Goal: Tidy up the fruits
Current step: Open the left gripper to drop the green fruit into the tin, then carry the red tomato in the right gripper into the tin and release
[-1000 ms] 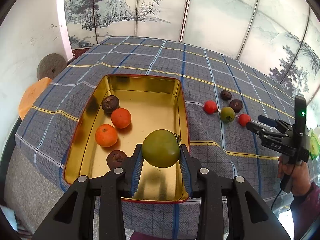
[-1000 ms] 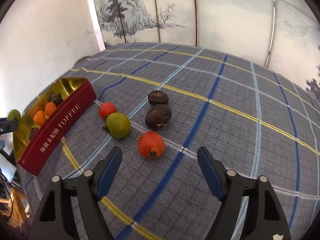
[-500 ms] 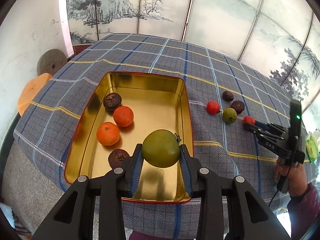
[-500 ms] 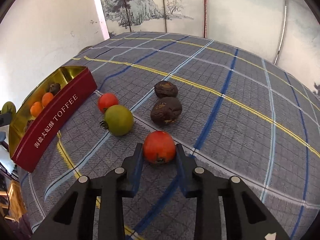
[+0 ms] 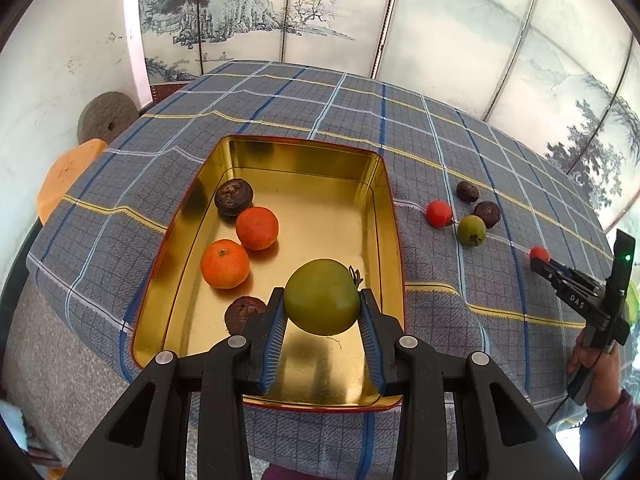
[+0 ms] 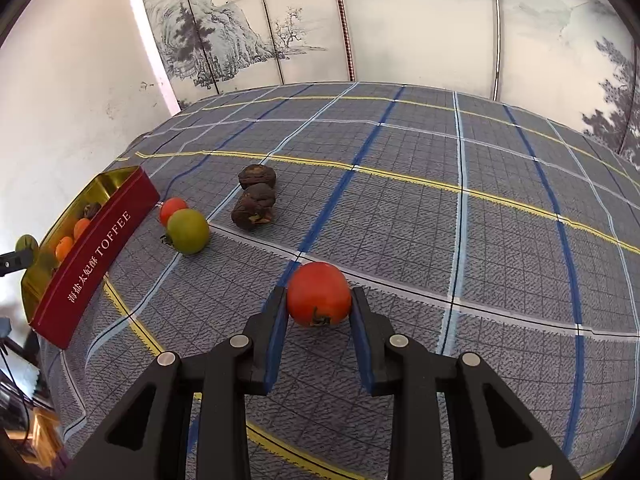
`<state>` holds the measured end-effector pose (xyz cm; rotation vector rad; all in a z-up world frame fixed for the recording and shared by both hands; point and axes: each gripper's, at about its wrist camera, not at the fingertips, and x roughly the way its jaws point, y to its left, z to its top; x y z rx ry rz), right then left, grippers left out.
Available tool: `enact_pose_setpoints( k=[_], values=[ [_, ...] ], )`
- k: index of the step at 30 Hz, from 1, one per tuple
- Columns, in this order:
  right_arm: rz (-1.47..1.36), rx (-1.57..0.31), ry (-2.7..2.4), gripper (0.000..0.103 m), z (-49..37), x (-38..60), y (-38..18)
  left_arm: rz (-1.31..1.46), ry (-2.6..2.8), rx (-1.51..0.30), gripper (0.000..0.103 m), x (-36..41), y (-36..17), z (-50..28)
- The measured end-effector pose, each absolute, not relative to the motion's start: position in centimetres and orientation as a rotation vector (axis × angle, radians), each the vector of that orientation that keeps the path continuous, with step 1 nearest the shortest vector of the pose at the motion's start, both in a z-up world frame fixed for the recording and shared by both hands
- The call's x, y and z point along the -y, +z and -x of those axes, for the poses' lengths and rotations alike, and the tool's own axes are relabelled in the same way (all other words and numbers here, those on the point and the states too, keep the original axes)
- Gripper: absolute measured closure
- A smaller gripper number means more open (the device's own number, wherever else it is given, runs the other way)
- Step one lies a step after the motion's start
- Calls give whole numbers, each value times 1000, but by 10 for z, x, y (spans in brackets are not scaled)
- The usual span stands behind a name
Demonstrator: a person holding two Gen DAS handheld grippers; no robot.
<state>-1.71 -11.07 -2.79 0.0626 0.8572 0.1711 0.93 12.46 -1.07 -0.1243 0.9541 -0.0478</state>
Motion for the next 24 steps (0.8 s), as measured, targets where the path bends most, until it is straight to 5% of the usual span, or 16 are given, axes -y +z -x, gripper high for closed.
enact_pose_setpoints(
  k=[16,20,24],
  values=[
    [-37,-861,167,75,19,106,-29,-24,34,-929,62,-113,-20,-10],
    [-41,-859,158,75,21,107,-29,-49,48,-901,45,-112,-15,-5],
    [-57,-856,163,75,30,105,-27,-95,73,-863,39,-107,-10,0]
  ],
)
